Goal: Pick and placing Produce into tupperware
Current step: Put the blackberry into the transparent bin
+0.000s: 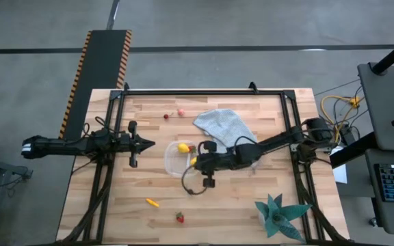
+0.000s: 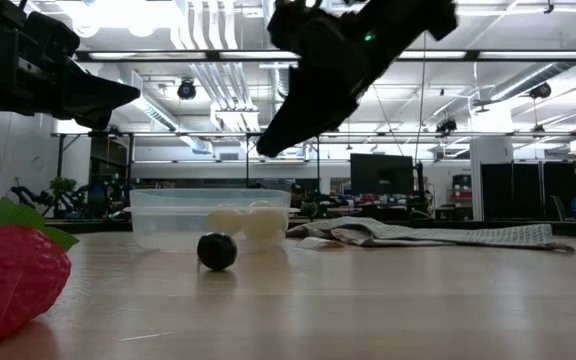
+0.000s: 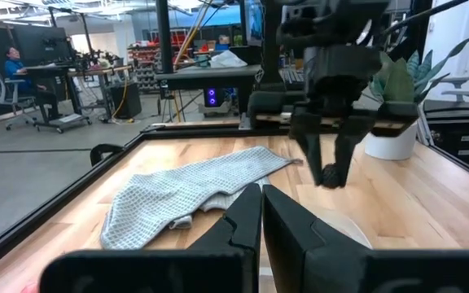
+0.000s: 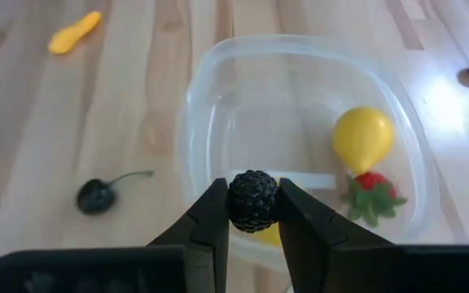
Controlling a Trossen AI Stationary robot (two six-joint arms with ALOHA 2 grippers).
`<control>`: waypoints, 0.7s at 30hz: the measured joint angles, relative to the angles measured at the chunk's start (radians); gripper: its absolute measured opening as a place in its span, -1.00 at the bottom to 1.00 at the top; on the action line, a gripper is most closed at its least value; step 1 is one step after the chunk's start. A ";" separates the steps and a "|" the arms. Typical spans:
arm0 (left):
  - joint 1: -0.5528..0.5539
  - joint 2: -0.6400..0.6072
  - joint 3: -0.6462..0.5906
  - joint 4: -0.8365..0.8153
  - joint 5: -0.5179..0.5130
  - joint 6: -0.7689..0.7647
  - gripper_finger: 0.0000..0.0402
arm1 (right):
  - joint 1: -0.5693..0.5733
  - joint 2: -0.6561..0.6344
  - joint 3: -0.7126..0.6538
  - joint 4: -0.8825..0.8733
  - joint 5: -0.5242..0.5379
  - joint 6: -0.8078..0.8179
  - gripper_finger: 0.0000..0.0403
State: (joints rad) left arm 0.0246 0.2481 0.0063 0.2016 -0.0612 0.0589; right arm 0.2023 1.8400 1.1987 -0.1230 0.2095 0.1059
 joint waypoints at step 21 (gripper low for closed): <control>0.000 0.000 0.000 0.000 0.000 0.000 -1.00 | -0.144 0.241 0.217 -0.089 -0.130 -0.092 -0.65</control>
State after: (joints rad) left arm 0.0244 0.2486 0.0063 0.2013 -0.0609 0.0589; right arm 0.0586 2.0808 1.4155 -0.2125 0.0795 0.0135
